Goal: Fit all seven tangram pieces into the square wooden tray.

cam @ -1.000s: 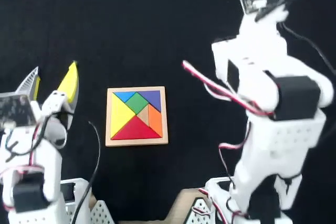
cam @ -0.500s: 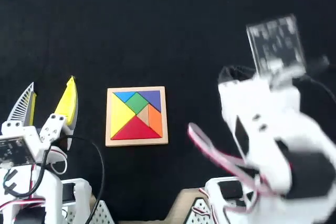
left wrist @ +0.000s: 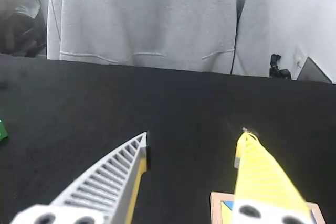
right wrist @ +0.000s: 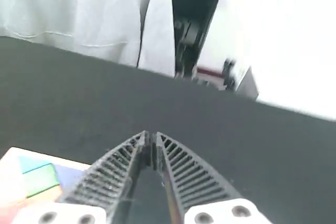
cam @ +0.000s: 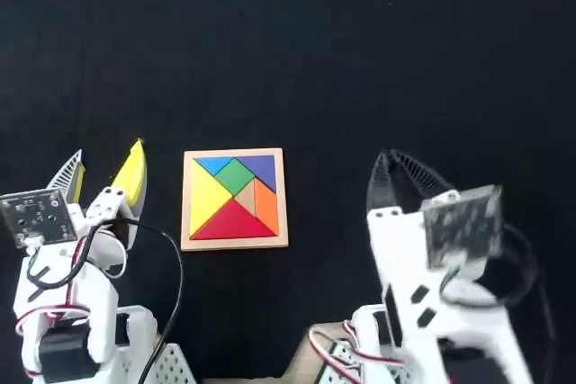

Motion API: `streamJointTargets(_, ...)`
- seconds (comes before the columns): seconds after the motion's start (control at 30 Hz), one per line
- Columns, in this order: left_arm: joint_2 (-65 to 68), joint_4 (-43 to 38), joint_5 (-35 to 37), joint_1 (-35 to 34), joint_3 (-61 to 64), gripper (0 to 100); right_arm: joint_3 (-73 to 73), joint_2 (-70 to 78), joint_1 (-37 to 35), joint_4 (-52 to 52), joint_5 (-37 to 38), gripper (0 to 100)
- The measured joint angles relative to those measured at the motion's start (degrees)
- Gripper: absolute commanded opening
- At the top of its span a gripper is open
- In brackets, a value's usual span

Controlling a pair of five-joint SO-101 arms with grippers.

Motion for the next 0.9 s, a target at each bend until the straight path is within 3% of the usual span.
streamJointTargets(0.13,0.09,0.00,0.00,0.00,1.49,28,9.05,-9.85,-0.18,-2.02,3.34,1.5)
streamJointTargets(0.4,0.18,-2.37,0.00,0.00,9.05,28,19.69,-10.20,0.09,-2.37,4.48,1.5)
streamJointTargets(0.63,0.09,-7.65,0.00,0.44,16.35,28,23.47,-10.20,10.02,-3.60,-3.69,1.5)
streamJointTargets(0.9,0.35,-7.74,0.00,4.04,25.23,27,38.51,-10.20,8.70,-7.91,-4.40,1.5)
